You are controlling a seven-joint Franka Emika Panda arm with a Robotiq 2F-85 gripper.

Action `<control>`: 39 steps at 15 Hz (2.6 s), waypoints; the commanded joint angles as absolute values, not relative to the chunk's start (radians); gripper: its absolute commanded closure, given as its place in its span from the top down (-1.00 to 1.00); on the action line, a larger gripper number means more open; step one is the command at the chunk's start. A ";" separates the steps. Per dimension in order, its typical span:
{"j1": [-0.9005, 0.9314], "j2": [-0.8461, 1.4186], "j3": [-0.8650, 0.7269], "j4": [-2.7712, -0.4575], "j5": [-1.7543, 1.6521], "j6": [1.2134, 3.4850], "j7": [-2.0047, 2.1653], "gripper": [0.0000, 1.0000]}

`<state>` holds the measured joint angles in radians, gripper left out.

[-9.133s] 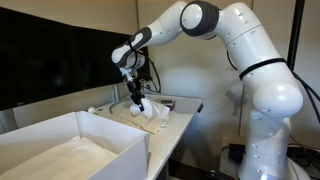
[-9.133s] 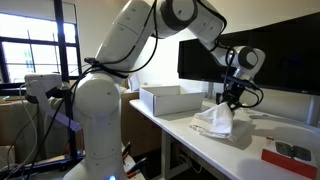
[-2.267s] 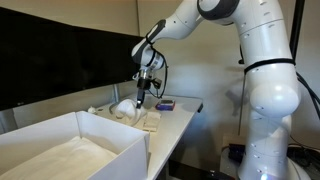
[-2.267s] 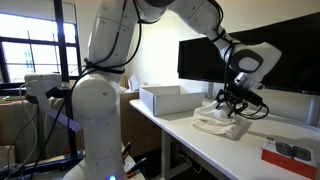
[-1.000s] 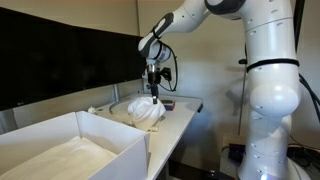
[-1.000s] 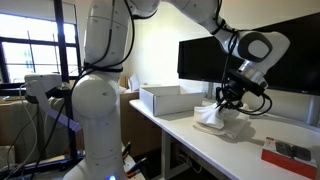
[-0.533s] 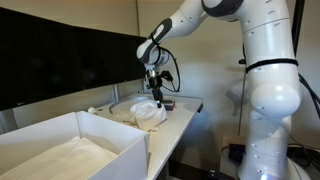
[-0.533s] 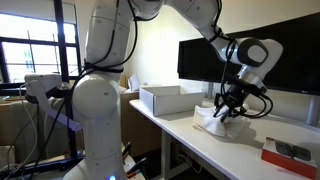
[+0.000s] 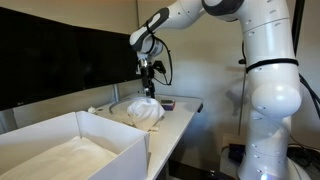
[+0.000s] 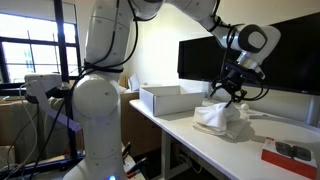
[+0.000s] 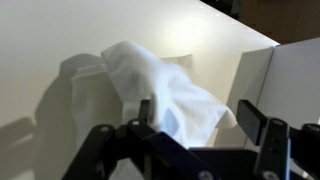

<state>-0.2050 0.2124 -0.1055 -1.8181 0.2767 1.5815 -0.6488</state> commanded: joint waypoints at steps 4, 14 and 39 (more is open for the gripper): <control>-0.220 0.311 -0.113 -1.643 0.303 1.472 -0.542 1.00; -0.210 0.438 -0.094 -1.599 0.241 1.469 -0.425 1.00; -0.263 0.537 -0.029 -1.512 0.339 1.502 -0.452 0.20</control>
<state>-0.2398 0.5567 -0.0444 -1.4975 0.3153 1.4945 -0.4202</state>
